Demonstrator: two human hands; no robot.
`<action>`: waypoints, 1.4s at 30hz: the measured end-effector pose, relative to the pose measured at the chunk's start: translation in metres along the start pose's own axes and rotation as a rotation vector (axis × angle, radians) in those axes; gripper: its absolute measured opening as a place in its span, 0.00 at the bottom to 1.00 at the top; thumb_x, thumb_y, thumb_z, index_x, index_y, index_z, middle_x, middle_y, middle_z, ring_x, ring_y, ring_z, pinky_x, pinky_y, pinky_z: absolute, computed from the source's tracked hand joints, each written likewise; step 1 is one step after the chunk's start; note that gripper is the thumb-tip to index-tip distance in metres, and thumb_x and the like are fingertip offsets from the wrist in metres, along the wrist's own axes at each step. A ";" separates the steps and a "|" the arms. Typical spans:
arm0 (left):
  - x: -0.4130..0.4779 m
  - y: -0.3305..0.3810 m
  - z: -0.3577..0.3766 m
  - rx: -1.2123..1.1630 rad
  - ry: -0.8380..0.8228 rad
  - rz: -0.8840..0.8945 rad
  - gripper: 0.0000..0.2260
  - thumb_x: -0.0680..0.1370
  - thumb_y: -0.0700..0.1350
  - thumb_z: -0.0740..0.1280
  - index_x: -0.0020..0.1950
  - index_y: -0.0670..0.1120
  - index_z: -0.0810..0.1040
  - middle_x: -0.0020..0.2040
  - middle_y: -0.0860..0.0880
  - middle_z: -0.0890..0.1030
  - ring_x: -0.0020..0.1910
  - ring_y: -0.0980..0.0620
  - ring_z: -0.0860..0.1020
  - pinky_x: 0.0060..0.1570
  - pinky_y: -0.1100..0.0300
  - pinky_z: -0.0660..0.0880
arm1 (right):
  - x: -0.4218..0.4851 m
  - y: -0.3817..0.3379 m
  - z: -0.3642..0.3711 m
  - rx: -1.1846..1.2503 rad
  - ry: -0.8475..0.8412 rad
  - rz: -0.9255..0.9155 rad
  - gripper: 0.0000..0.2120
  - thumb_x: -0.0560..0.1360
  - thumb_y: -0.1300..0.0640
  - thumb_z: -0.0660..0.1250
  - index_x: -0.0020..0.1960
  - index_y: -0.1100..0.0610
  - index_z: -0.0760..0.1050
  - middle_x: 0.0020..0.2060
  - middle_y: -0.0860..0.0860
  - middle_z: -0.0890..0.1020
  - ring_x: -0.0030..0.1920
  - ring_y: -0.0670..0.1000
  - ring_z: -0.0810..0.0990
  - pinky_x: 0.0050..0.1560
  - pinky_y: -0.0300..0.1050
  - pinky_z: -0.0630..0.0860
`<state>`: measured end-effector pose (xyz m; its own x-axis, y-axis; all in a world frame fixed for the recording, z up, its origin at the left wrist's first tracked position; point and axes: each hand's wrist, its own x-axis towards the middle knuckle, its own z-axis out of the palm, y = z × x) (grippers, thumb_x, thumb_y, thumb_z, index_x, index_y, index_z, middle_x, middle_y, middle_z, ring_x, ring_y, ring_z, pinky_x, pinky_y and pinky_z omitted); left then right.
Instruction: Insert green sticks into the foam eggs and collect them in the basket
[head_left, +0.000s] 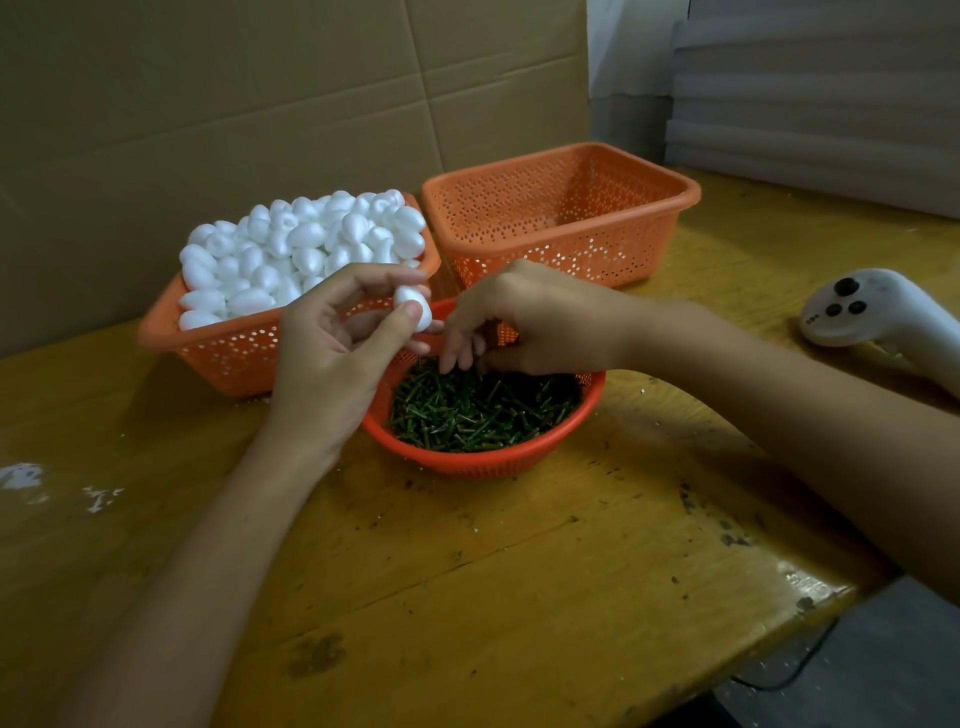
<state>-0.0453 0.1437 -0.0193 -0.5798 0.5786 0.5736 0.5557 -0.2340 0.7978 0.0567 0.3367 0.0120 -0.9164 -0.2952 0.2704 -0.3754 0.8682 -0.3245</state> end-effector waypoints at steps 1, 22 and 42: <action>0.000 0.000 0.000 -0.003 0.001 0.000 0.09 0.81 0.34 0.71 0.56 0.46 0.84 0.53 0.47 0.87 0.49 0.50 0.88 0.46 0.59 0.84 | 0.001 0.000 0.000 -0.016 0.000 -0.002 0.20 0.70 0.72 0.73 0.56 0.53 0.86 0.47 0.47 0.86 0.46 0.45 0.84 0.52 0.47 0.80; 0.001 0.000 0.000 -0.022 0.021 -0.011 0.09 0.81 0.34 0.71 0.57 0.47 0.82 0.56 0.44 0.84 0.49 0.44 0.88 0.48 0.57 0.84 | -0.001 -0.004 0.000 0.064 0.033 0.070 0.16 0.74 0.72 0.73 0.58 0.58 0.85 0.50 0.49 0.88 0.51 0.42 0.87 0.61 0.42 0.79; 0.002 -0.001 0.001 -0.026 0.030 -0.029 0.08 0.81 0.34 0.71 0.56 0.46 0.83 0.54 0.43 0.84 0.47 0.44 0.88 0.47 0.59 0.83 | 0.000 -0.005 0.000 0.066 -0.003 0.108 0.21 0.75 0.76 0.65 0.62 0.59 0.83 0.54 0.49 0.88 0.54 0.43 0.86 0.61 0.36 0.78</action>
<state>-0.0466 0.1456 -0.0194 -0.6133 0.5621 0.5548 0.5228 -0.2376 0.8187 0.0586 0.3321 0.0141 -0.9524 -0.2028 0.2275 -0.2827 0.8667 -0.4109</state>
